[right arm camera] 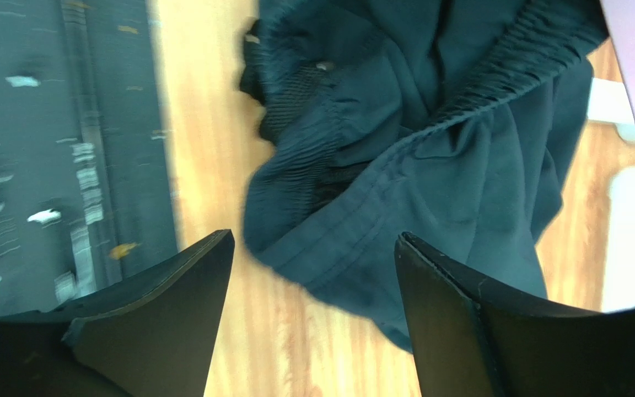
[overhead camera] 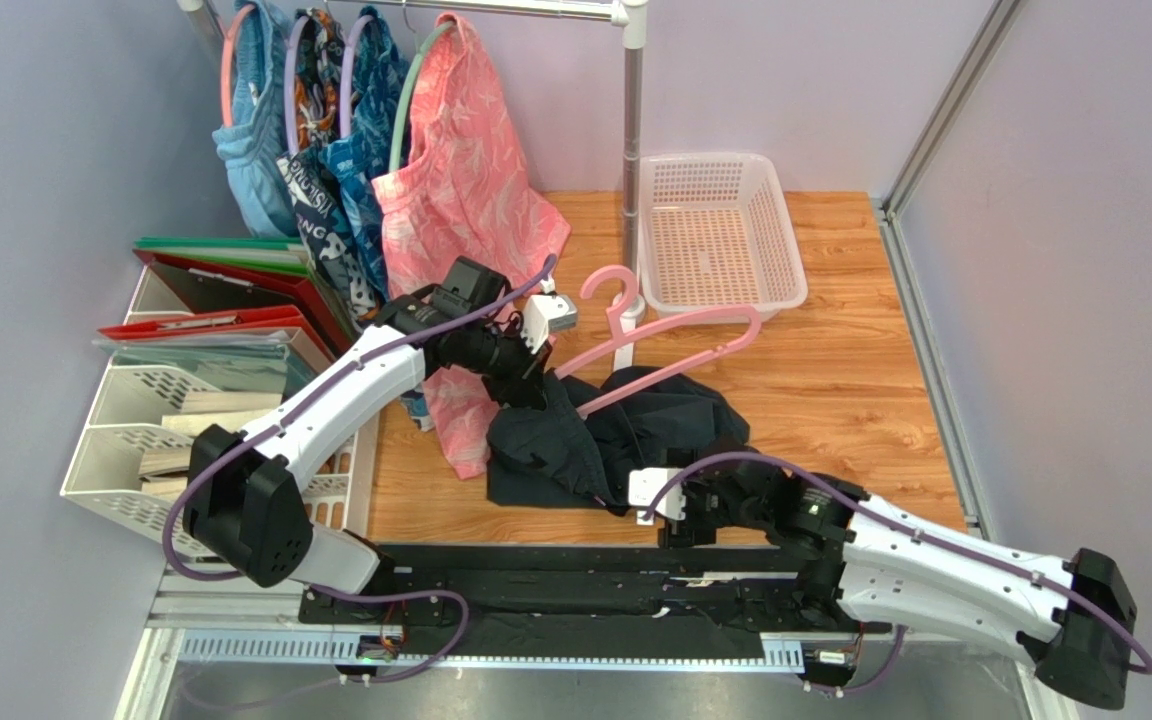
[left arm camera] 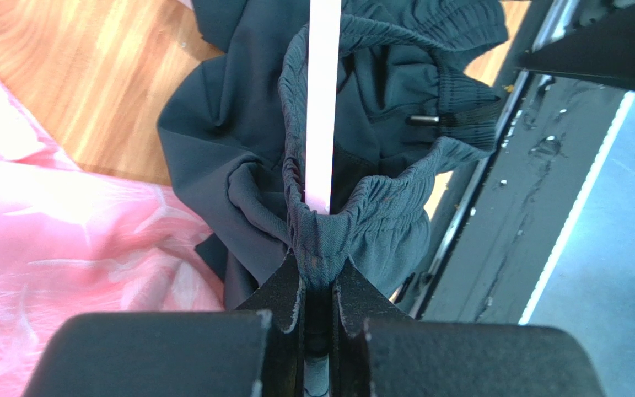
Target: Place the shorts on the hanger
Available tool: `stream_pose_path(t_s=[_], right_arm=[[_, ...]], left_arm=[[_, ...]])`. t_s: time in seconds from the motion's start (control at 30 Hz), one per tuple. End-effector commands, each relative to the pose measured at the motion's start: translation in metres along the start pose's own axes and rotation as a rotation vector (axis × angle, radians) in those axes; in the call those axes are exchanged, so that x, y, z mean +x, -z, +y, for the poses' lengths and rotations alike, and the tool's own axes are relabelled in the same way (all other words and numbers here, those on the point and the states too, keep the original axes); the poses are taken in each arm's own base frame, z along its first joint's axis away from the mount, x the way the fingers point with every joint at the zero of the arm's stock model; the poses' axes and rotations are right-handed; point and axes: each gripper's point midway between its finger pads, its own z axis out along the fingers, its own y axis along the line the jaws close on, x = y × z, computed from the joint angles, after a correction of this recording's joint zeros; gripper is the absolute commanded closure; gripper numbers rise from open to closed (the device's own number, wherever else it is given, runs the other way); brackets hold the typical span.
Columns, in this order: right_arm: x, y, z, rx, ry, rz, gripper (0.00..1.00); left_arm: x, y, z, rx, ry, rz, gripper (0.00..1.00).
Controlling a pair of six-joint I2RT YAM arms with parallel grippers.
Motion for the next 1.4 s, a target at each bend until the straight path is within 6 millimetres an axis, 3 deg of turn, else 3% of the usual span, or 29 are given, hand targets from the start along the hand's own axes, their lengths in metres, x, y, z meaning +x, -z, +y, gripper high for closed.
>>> stream_pose_path(t_s=[0.0, 0.2, 0.27, 0.33, 0.43, 0.53, 0.57, 0.63, 0.67, 0.73, 0.9, 0.93, 1.13, 1.27, 1.37], right_arm=[[-0.030, -0.008, -0.057, 0.296, -0.034, -0.106, 0.26], [-0.010, -0.032, -0.056, 0.335, -0.005, -0.063, 0.29], [0.005, -0.039, -0.051, 0.324, 0.034, -0.014, 0.31], [0.005, -0.039, -0.058, 0.365, 0.079, -0.019, 0.31], [0.020, -0.034, -0.065, 0.414, 0.137, 0.040, 0.36], [0.044, -0.014, -0.088, 0.513, 0.075, 0.155, 0.51], [0.060, -0.006, -0.098, 0.544, 0.014, 0.206, 0.60], [0.070, 0.007, -0.111, 0.554, -0.078, 0.232, 0.70], [0.085, 0.014, -0.120, 0.570, -0.168, 0.246, 0.83], [0.091, 0.025, -0.132, 0.575, -0.242, 0.255, 1.00], [0.109, 0.044, -0.157, 0.585, -0.523, 0.226, 1.00], [0.105, 0.051, -0.169, 0.602, -0.554, 0.210, 1.00], [0.138, 0.067, -0.185, 0.577, -0.885, 0.186, 1.00], [0.160, 0.082, -0.203, 0.600, -1.026, 0.171, 1.00], [0.160, 0.087, -0.212, 0.596, -1.064, 0.149, 1.00]], left_arm=[[-0.024, 0.009, -0.005, 0.031, 0.016, -0.082, 1.00], [-0.024, 0.010, -0.005, 0.033, 0.030, -0.090, 1.00], [-0.025, 0.013, -0.006, 0.042, 0.038, -0.098, 1.00], [-0.026, 0.017, -0.006, 0.037, 0.049, -0.109, 1.00], [-0.022, 0.022, -0.008, 0.045, 0.063, -0.113, 1.00], [-0.013, 0.027, -0.011, 0.059, 0.058, -0.103, 1.00], [-0.008, 0.029, -0.011, 0.063, 0.053, -0.098, 1.00], [-0.006, 0.034, -0.013, 0.062, 0.027, -0.102, 1.00], [-0.002, 0.034, -0.013, 0.065, 0.004, -0.092, 1.00], [0.001, 0.038, -0.014, 0.049, -0.031, -0.094, 1.00], [0.015, 0.043, -0.020, 0.041, -0.107, -0.090, 1.00], [0.021, 0.042, -0.018, 0.033, -0.121, -0.078, 1.00], [0.043, 0.045, -0.010, -0.048, -0.219, -0.051, 1.00], [0.053, 0.048, -0.004, -0.093, -0.268, -0.026, 1.00], [0.059, 0.051, 0.002, -0.119, -0.309, 0.017, 1.00]])
